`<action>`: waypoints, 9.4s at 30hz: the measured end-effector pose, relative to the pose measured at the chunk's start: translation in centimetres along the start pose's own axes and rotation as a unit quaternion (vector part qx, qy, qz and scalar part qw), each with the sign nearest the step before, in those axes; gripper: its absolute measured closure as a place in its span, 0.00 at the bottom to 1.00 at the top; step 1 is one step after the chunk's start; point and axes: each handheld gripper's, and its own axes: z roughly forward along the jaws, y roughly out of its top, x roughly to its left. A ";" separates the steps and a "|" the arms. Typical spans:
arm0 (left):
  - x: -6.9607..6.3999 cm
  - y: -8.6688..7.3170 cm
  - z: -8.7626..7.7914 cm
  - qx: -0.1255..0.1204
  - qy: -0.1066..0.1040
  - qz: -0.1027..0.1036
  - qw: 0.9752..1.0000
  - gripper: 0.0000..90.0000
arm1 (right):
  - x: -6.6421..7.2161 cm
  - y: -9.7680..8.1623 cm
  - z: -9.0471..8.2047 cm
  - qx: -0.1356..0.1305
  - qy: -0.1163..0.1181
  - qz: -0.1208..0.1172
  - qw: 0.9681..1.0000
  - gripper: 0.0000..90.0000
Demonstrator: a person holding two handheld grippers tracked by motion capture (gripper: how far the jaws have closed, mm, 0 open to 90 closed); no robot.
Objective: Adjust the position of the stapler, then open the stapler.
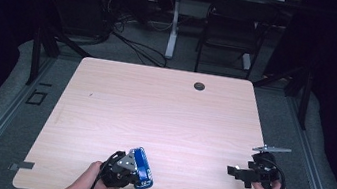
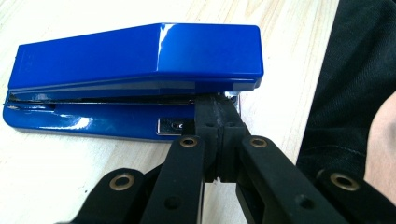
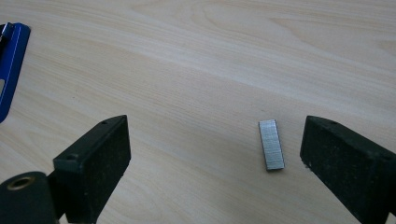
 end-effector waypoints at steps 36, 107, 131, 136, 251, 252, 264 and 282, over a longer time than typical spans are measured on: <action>-0.4 2.6 2.2 -0.026 0.009 0.010 1.000 1.00 | 0.1 0.0 0.0 0.000 0.007 -0.003 1.000 0.09; 6.8 0.6 -5.4 -0.117 0.107 -0.147 0.976 0.15 | 3.7 0.9 0.1 -0.054 0.072 -0.048 0.995 0.10; 8.4 0.4 -2.2 -0.084 0.071 -0.123 0.986 0.23 | 14.4 3.6 6.4 0.010 0.103 -0.181 0.978 0.55; 8.2 0.8 -2.0 -0.085 0.069 -0.113 0.988 0.17 | 15.6 3.8 7.7 0.035 0.093 -0.216 0.971 0.60; 6.8 5.1 0.9 -0.089 0.034 -0.024 0.995 0.17 | 11.7 4.9 10.2 0.059 0.046 -0.180 0.981 1.00; 6.7 5.3 1.1 -0.086 0.035 -0.020 0.995 0.18 | 11.7 4.9 10.2 0.056 0.048 -0.177 0.982 1.00; 6.4 7.8 2.4 -0.085 0.030 0.011 0.996 0.25 | 11.4 4.8 9.7 0.048 0.051 -0.154 0.986 1.00; 6.0 10.8 5.4 -0.070 0.008 0.052 0.996 0.51 | 11.0 4.4 9.4 0.045 0.044 -0.138 0.988 0.99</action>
